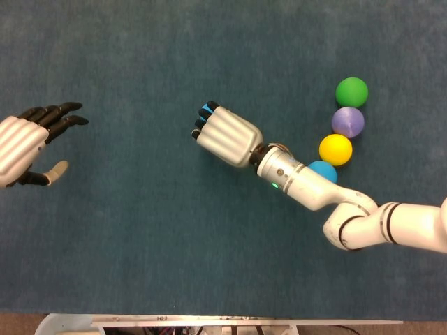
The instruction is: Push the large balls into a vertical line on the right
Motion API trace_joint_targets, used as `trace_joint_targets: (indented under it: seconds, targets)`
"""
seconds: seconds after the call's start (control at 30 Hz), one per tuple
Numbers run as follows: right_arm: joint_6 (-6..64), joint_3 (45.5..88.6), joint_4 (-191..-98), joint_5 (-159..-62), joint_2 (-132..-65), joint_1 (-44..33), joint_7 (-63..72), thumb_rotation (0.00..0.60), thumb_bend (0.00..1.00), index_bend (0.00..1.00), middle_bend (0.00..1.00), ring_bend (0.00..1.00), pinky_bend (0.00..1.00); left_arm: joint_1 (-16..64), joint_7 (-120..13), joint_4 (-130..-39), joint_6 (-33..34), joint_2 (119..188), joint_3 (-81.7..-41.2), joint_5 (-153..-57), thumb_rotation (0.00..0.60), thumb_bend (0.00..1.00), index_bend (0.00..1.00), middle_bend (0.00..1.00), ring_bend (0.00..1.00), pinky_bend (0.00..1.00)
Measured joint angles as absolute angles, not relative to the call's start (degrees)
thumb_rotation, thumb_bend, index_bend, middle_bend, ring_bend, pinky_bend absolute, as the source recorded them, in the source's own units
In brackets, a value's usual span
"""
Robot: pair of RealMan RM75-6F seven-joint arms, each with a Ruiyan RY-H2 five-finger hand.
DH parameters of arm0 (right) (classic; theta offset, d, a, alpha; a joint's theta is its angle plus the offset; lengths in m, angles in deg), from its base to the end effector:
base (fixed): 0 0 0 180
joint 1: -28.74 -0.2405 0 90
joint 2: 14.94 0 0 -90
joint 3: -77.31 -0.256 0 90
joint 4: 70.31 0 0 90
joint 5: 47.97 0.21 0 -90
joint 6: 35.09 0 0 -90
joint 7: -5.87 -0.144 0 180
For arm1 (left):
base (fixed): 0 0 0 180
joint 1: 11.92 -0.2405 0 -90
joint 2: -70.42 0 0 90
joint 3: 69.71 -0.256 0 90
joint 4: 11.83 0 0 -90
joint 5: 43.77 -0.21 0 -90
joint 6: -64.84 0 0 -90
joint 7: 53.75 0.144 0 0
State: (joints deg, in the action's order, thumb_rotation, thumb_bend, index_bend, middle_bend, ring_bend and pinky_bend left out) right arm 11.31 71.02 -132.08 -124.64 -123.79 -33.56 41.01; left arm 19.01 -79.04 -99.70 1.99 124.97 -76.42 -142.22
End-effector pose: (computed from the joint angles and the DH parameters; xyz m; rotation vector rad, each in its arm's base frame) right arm -0.0343 -0.3440 -0.1315 2.3134 -0.1018 0.8183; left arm -0.2686 0.2701 0.1485 -1.9860 -1.0667 -0.8665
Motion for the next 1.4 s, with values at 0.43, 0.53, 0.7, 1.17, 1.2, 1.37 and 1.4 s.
trace_joint_targets:
  seconds: [0.43, 0.53, 0.7, 1.17, 1.2, 1.37, 1.4]
  targets:
    - [12.1, 69.7, -135.9, -124.5, -120.0, -32.4, 40.4, 0.600, 0.11, 0.42, 0.45, 0.32, 0.34, 19.0, -79.0, -99.9, 2.4, 124.7, -76.5, -142.0, 0.600, 0.40, 0.15, 0.06, 0.12, 0.17]
    - [11.2, 69.6, -138.4, -122.8, -117.1, -32.0, 42.3, 0.600, 0.11, 0.37, 0.43, 0.31, 0.34, 19.1, -79.1, -99.7, 2.6, 124.9, -76.5, -142.0, 0.600, 0.40, 0.15, 0.06, 0.12, 0.17]
    - [8.5, 69.6, -142.7, -117.0, -112.6, -31.5, 46.6, 0.600, 0.11, 0.33, 0.42, 0.30, 0.34, 19.4, -79.3, -99.4, 3.0, 125.2, -76.6, -142.2, 0.600, 0.40, 0.15, 0.06, 0.12, 0.17]
    - [3.1, 71.8, -146.1, -103.0, -111.0, -34.0, 52.6, 0.600, 0.11, 0.33, 0.42, 0.29, 0.35, 19.3, -79.5, -99.2, 3.2, 125.3, -76.7, -141.8, 0.600, 0.40, 0.15, 0.06, 0.12, 0.17]
    - [3.1, 71.9, -146.2, -102.6, -111.2, -34.2, 52.6, 0.600, 0.11, 0.33, 0.42, 0.29, 0.35, 19.3, -79.6, -99.1, 3.2, 125.3, -76.8, -141.8, 0.600, 0.40, 0.15, 0.06, 0.12, 0.17]
    - [3.2, 72.6, -147.2, -101.7, -111.6, -35.1, 52.1, 0.600, 0.11, 0.33, 0.42, 0.29, 0.35, 19.2, -80.0, -98.8, 3.2, 125.4, -76.8, -141.8, 0.600, 0.40, 0.15, 0.06, 0.12, 0.17]
    - [3.3, 72.6, -147.3, -101.6, -111.7, -35.2, 51.9, 0.600, 0.11, 0.33, 0.42, 0.29, 0.35, 19.2, -80.0, -98.7, 3.1, 125.5, -76.8, -141.9, 0.600, 0.40, 0.15, 0.06, 0.12, 0.17]
